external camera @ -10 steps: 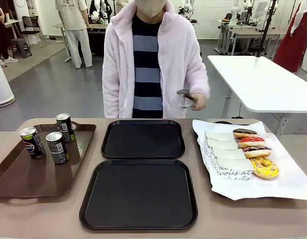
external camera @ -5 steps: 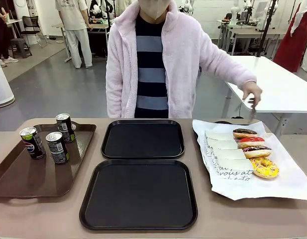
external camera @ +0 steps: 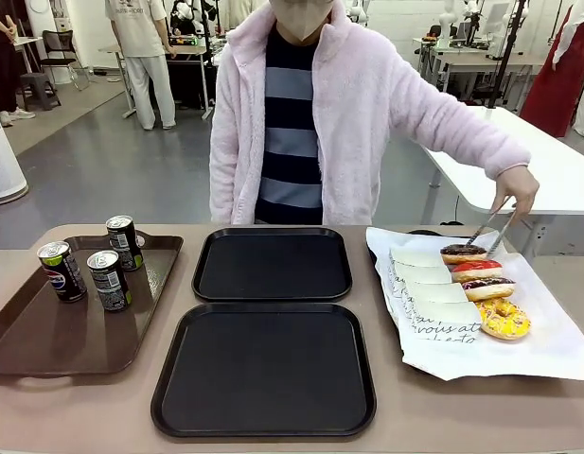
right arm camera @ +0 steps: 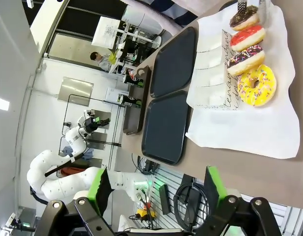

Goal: Set up donuts and drinks on trays.
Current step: Pick up one Pepsi coke and place it on the Flat Tray.

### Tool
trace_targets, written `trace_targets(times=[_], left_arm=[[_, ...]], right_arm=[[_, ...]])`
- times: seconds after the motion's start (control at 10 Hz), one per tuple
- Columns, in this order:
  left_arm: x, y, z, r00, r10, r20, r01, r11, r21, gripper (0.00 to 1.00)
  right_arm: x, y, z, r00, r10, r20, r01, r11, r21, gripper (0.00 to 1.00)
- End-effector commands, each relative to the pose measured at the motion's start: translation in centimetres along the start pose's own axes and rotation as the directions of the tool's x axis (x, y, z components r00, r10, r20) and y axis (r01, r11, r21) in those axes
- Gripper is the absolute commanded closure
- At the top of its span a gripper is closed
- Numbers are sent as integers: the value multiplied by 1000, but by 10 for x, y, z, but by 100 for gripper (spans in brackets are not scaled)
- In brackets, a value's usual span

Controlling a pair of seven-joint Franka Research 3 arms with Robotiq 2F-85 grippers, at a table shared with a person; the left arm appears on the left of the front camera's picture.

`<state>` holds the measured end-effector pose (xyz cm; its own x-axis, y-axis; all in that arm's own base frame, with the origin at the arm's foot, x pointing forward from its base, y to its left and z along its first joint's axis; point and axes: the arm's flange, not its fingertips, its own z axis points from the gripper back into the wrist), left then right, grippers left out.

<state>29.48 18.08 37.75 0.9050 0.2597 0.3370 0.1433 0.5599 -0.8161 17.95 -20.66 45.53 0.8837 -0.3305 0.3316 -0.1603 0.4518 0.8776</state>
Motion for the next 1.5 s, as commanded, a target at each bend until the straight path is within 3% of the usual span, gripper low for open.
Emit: trace_targets(times=[0.0, 0.9, 1.0, 1.1, 1.2, 1.3, 1.4], left_arm=[[-1, 1, -1, 1000, -13, 13, 13, 1000, -24, 0], [0, 0, 0, 1000, 0, 1, 0, 1000, -1, 0], [13, -26, 4, 996, -71, -58, 80, 983, 166, 0], [21, -55, 6, 971, -211, -116, 239, 910, 338, 0], [40, -73, 4, 947, -184, -264, 281, 870, 404, 0], [75, -84, 0, 934, -96, -343, 261, 841, 474, 0], [106, -83, -5, 910, -14, -413, 270, 776, 569, 0]], right_arm=[[2, 1, 1, 1000, 16, 11, -16, 1000, 17, 0], [2, 1, 1, 1000, 16, 11, -16, 1000, 17, 0], [2, 1, 1, 1000, 16, 11, -16, 1000, 17, 0], [2, 1, 1, 1000, 16, 11, -16, 1000, 17, 0], [2, 1, 1, 1000, 16, 11, -16, 1000, 17, 0], [2, 1, 1, 1000, 16, 11, -16, 1000, 17, 0], [2, 1, 1, 1000, 16, 11, -16, 1000, 17, 0]])
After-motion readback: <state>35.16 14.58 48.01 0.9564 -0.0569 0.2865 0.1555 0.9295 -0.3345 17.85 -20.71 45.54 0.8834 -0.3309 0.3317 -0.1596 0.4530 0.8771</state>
